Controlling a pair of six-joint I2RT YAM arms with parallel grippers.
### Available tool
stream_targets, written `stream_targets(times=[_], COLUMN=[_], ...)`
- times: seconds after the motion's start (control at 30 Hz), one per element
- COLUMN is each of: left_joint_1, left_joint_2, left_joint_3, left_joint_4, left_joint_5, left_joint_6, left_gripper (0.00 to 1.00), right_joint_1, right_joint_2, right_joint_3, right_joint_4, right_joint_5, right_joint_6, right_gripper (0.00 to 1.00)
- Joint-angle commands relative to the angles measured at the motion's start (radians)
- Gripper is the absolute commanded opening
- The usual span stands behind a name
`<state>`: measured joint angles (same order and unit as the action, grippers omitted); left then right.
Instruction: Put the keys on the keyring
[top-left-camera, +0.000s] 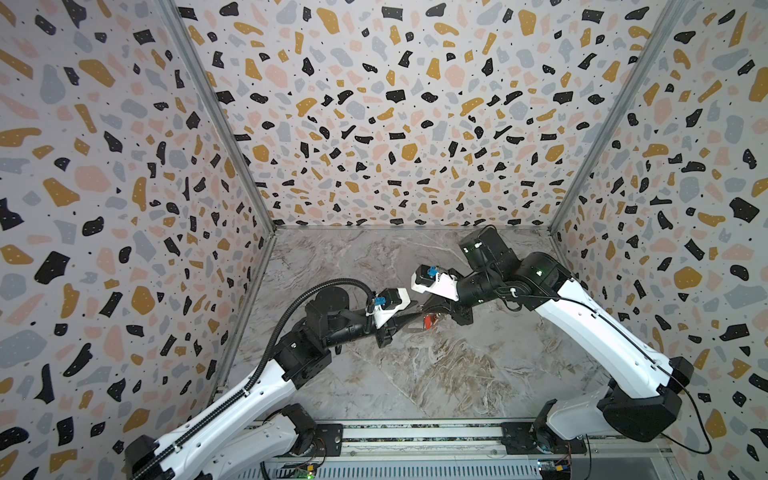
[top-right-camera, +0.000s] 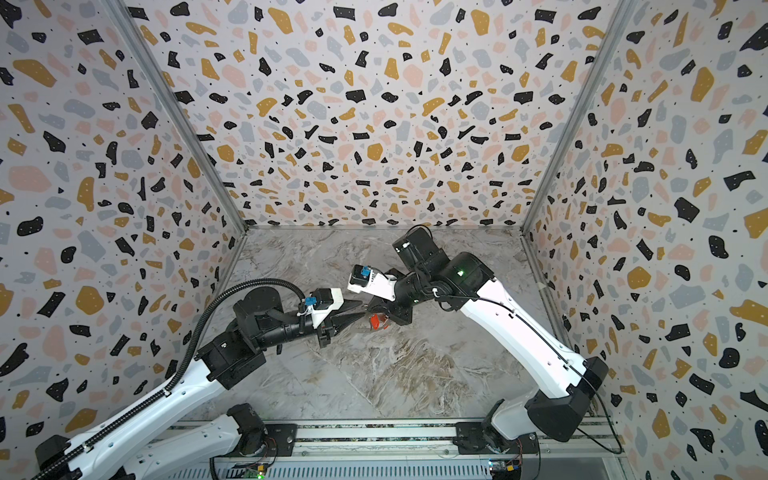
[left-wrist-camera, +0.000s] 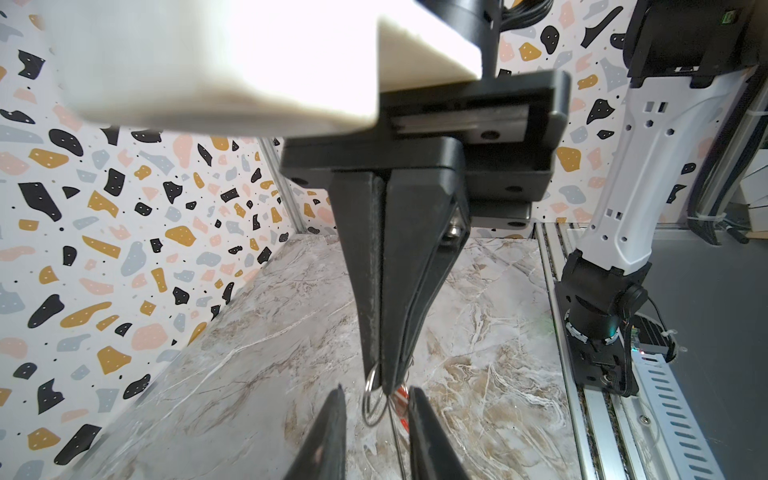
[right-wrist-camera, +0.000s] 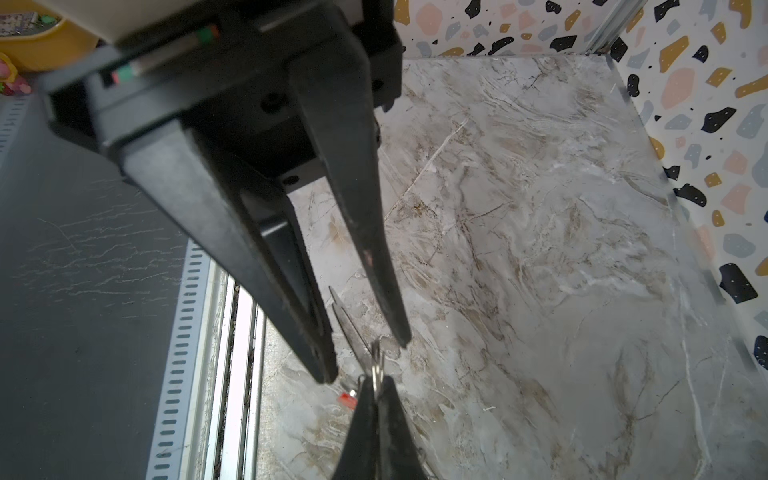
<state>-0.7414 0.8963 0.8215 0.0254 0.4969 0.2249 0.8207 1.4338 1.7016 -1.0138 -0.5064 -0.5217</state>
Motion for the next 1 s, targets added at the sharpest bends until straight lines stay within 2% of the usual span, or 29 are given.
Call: stream_targets(times=[0.0,0.2,0.5,0.6,0.73,0.77,0.83,0.97], left_joint_1=[-0.001,-0.001,-0.001,-0.001,-0.001,-0.001,-0.001,-0.002], left_joint_2=[0.015,0.025,0.038,0.030,0.002,-0.004,-0.018,-0.033], left_joint_3=[0.044,0.047,0.062,0.050,-0.016,-0.032,-0.069,-0.125], left_joint_4=[0.044,0.047,0.041,0.072,0.213,0.257,0.338,0.459], left_joint_5=[0.028,0.037,0.037,0.024,-0.009,-0.018,-0.040,-0.079], left_joint_6=[0.005,0.008,0.011,-0.004,-0.084,-0.105,-0.155,-0.232], left_gripper=[0.26,0.22,0.00,0.00,0.00,0.00,0.00,0.00], right_joint_1=[0.007,0.008,0.008,0.008,0.005,0.004,0.001,0.001], right_joint_2=[-0.013,-0.022,-0.039,-0.053,-0.103,-0.123,-0.171,-0.265], right_joint_3=[0.015,0.009,-0.006,-0.022,-0.076,-0.097,-0.153,-0.269], right_joint_4=[-0.003,0.000,0.012,0.032,0.117,0.149,0.219,0.369], right_joint_5=[-0.029,-0.035,-0.032,-0.024,0.042,0.061,0.091,0.133], right_joint_6=[-0.014,-0.021,-0.021,-0.010,0.041,0.063,0.097,0.186], right_gripper=[0.00,0.00,0.00,0.00,0.00,0.02,0.15,0.30])
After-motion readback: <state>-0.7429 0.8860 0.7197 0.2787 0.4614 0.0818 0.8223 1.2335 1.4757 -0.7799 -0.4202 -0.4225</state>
